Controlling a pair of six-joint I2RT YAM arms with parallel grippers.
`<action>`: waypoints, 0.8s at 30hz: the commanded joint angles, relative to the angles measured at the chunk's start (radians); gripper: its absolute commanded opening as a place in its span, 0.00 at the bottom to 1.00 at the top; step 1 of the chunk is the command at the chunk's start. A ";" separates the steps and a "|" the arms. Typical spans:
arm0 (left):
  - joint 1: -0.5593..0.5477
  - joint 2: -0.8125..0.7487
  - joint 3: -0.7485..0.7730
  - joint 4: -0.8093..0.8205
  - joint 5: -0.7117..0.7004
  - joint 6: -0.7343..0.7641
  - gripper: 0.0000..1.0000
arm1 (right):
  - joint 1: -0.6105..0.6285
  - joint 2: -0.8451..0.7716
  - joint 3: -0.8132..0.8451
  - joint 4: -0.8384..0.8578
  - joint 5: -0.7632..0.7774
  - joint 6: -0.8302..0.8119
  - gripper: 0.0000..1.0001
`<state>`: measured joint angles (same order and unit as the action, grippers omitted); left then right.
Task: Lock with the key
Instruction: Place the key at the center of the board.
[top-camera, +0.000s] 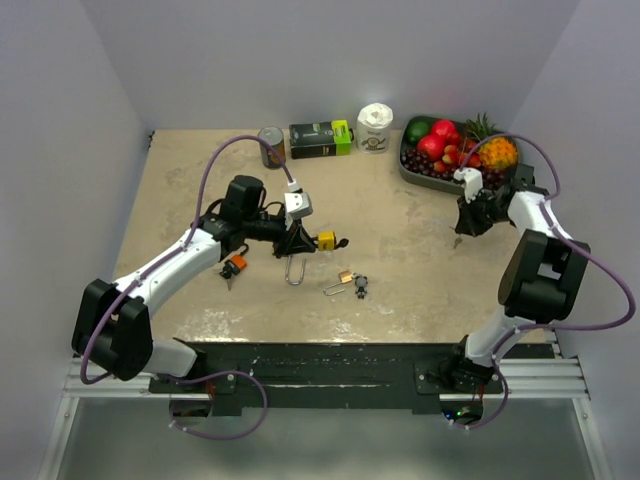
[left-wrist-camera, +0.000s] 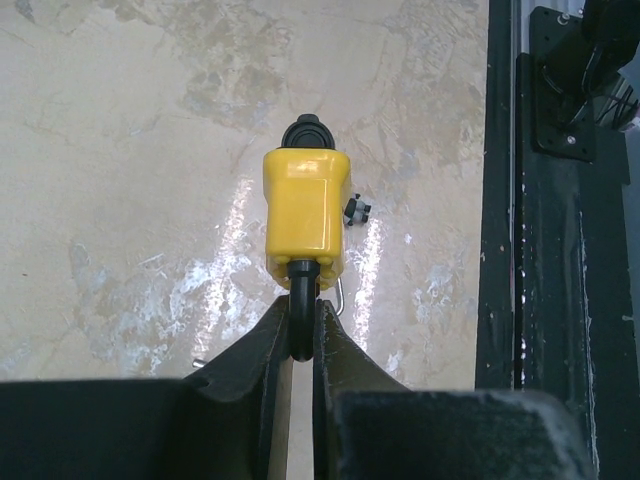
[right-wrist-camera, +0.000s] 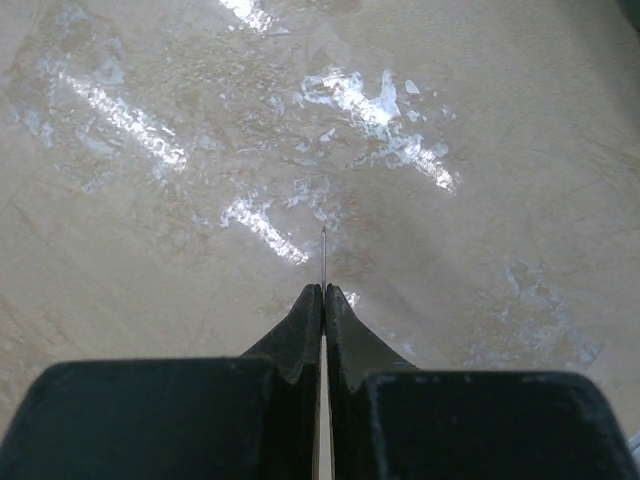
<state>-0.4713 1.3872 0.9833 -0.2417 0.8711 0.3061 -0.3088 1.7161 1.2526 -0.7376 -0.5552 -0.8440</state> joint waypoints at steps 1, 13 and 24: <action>0.003 -0.017 -0.005 0.065 0.008 -0.002 0.00 | 0.028 0.017 -0.025 0.130 0.009 0.069 0.00; 0.003 -0.020 -0.031 0.061 -0.034 0.001 0.00 | 0.043 0.143 0.025 0.294 0.047 0.207 0.00; 0.003 0.029 0.017 0.036 -0.038 -0.018 0.00 | 0.045 0.108 0.082 0.250 -0.032 0.211 0.61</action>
<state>-0.4713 1.3991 0.9501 -0.2497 0.8032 0.3054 -0.2672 1.8893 1.2911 -0.4778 -0.5205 -0.6323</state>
